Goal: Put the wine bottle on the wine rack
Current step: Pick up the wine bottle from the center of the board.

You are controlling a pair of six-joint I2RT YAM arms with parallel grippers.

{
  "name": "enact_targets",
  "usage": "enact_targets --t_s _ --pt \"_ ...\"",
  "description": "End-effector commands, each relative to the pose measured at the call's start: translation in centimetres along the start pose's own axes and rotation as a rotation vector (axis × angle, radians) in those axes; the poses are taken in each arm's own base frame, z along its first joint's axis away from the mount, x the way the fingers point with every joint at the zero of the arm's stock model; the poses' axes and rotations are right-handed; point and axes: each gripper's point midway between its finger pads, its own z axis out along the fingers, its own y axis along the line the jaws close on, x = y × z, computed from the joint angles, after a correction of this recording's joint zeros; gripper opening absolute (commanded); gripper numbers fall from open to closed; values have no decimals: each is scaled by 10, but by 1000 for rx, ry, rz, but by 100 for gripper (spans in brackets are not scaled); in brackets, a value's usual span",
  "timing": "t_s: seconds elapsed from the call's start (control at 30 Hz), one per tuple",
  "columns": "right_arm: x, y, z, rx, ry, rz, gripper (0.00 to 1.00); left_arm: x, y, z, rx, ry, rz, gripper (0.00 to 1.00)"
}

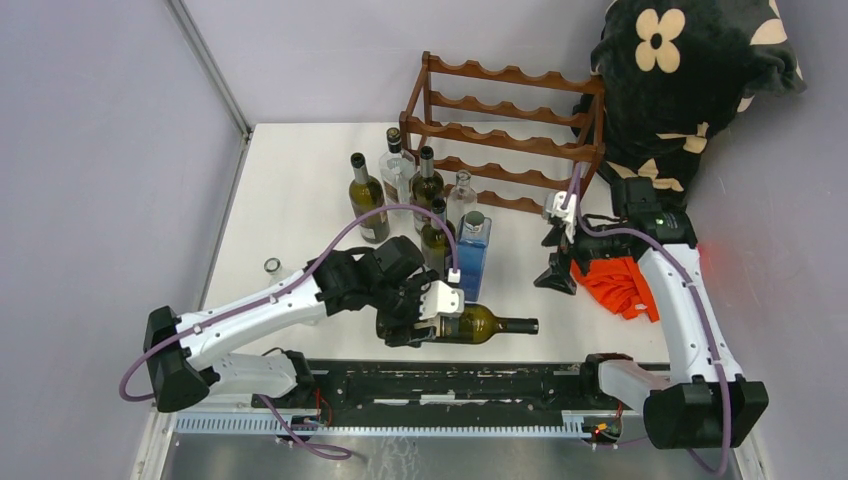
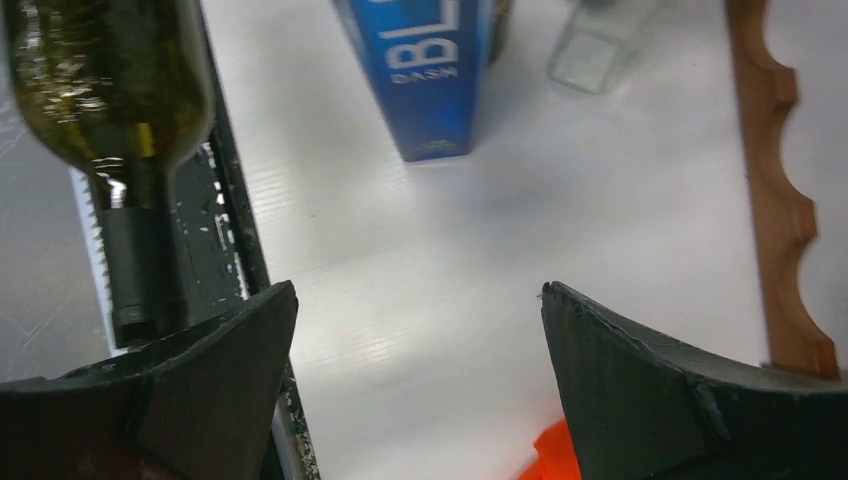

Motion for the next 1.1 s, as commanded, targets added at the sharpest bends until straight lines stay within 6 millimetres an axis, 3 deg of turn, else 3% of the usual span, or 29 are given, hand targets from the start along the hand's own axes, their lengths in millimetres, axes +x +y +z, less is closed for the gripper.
enact_targets --t_s 0.0,0.23,0.47,0.7,1.07 --pt "-12 29 15 -108 -51 -105 98 -31 16 0 -56 -104 118 2" --pt "-19 66 36 -211 -111 -146 98 -22 25 7 -93 -48 130 2" --pt "-3 99 50 -330 -132 -107 96 -29 35 9 -141 -65 132 2" --pt "11 96 79 -274 -107 -53 92 -44 41 13 -169 -99 139 2" --pt "29 105 96 -334 -9 -93 83 -58 49 8 -214 -144 136 2"
